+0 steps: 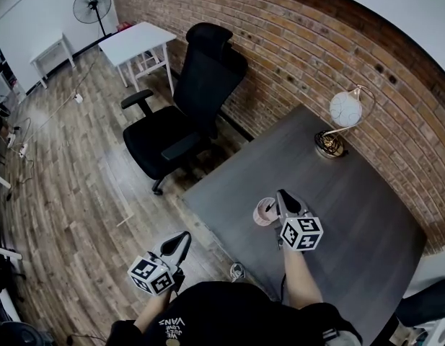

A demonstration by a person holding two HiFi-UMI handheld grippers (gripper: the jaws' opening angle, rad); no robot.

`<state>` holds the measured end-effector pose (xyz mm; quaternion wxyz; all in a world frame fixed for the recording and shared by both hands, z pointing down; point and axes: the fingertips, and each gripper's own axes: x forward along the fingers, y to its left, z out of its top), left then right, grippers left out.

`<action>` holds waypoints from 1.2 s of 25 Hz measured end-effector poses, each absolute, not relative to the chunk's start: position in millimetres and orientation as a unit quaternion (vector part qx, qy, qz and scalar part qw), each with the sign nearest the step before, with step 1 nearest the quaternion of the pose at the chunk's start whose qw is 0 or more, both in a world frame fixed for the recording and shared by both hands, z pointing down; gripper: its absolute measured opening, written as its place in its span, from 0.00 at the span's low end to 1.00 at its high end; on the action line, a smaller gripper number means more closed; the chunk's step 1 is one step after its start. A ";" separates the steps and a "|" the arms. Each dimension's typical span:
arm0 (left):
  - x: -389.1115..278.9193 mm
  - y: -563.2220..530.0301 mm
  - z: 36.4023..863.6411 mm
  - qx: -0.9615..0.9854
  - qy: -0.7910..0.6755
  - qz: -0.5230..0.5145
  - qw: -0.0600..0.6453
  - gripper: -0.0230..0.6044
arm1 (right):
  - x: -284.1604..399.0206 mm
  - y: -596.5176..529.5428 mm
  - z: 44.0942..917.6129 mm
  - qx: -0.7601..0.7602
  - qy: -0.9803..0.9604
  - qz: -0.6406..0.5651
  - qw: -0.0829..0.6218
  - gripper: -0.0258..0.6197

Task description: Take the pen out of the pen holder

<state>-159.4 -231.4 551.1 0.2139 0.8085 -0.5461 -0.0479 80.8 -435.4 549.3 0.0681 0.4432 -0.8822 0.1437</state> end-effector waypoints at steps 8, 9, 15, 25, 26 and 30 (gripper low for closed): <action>-157.7 -222.2 550.5 0.822 -0.525 -0.052 0.214 0.12 | 89.4 -411.7 508.2 0.456 -0.880 0.127 0.024 0.08; -157.4 -220.8 551.2 0.824 -0.522 -0.052 0.214 0.12 | 90.9 -408.0 503.1 0.458 -0.880 0.125 0.018 0.08; -159.3 -210.1 549.2 0.833 -0.506 -0.057 0.217 0.12 | 97.2 -381.3 478.0 0.468 -0.876 0.117 -0.006 0.08; -160.9 -187.2 552.9 0.853 -0.471 -0.062 0.217 0.12 | 106.5 -323.2 473.6 0.496 -0.859 0.123 -0.013 0.08; -161.0 -184.5 553.1 0.855 -0.467 -0.062 0.218 0.12 | 106.6 -317.2 474.6 0.499 -0.858 0.124 -0.013 0.08; -159.7 -174.5 553.0 0.861 -0.455 -0.061 0.221 0.12 | 108.7 -295.2 479.0 0.509 -0.850 0.132 -0.016 0.08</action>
